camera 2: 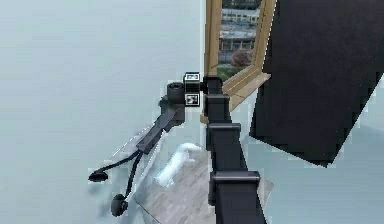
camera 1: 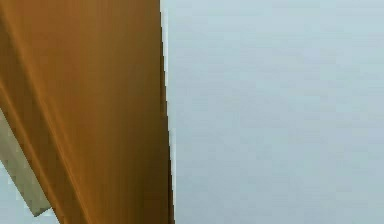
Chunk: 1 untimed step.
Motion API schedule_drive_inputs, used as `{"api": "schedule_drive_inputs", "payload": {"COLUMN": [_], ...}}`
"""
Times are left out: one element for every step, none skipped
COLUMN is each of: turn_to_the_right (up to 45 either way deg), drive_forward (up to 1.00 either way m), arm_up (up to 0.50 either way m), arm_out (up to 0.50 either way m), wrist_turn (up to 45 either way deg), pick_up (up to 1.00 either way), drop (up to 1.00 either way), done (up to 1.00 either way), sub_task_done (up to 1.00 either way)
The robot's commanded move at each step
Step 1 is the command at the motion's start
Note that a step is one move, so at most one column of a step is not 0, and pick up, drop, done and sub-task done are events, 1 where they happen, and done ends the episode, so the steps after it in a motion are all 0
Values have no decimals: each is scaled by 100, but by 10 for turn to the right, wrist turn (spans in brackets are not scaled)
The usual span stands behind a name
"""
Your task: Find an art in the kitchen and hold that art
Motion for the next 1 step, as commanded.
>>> {"api": "schedule_drive_inputs", "payload": {"turn_to_the_right": [0], "drive_forward": [0], "arm_up": [0], "arm_out": [0], "wrist_turn": [450], "pick_up": [0], "drop": [0], "done": [0], "sub_task_done": [0]}}
